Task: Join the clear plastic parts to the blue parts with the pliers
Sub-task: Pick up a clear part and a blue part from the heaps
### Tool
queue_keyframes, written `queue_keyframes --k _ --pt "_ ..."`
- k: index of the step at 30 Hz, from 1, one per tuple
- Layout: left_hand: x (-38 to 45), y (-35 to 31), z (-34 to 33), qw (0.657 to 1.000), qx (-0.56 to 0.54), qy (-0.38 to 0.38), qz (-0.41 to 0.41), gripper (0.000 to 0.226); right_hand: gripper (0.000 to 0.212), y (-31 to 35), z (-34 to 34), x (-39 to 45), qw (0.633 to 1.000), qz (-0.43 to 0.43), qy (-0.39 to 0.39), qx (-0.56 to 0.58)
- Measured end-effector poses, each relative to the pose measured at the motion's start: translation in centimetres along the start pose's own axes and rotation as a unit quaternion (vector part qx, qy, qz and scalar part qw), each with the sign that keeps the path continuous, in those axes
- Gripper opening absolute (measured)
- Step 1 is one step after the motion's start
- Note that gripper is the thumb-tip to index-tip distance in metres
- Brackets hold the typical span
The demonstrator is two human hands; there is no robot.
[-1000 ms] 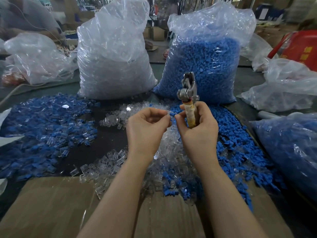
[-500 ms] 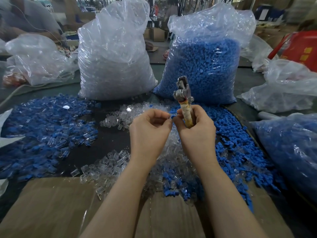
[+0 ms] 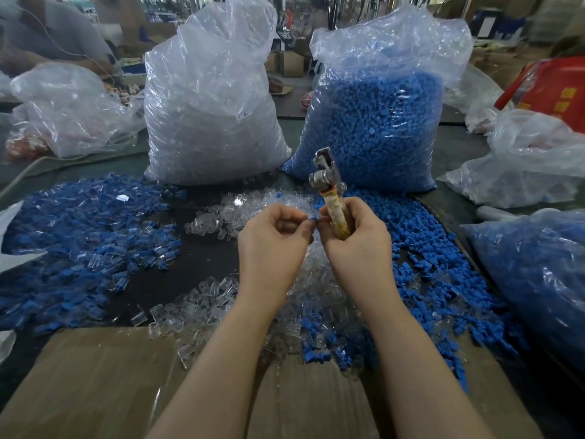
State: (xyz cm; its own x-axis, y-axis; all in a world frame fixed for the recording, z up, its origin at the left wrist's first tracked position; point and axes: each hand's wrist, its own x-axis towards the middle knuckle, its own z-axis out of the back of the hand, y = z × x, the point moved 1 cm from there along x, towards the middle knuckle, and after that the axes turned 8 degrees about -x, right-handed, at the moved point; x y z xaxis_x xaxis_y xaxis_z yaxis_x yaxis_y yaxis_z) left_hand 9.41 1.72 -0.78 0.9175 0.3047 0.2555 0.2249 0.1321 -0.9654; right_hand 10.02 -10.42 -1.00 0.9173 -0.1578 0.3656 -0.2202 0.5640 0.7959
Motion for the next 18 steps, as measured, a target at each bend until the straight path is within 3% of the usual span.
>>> queue_keyframes --k 4,8,18 --pt "0.0 0.0 0.1 1.000 -0.025 0.001 0.006 0.013 0.010 -0.1 0.0 0.1 0.999 -0.002 0.008 0.033" --pt "0.3 -0.3 0.6 0.988 -0.147 -0.018 0.038 0.009 0.007 -0.4 0.4 0.4 0.998 -0.001 0.045 0.052" --pt "0.7 -0.9 1.2 0.973 -0.226 -0.034 0.025 0.010 0.013 -1.2 1.3 0.5 0.980 0.024 0.185 -0.065"
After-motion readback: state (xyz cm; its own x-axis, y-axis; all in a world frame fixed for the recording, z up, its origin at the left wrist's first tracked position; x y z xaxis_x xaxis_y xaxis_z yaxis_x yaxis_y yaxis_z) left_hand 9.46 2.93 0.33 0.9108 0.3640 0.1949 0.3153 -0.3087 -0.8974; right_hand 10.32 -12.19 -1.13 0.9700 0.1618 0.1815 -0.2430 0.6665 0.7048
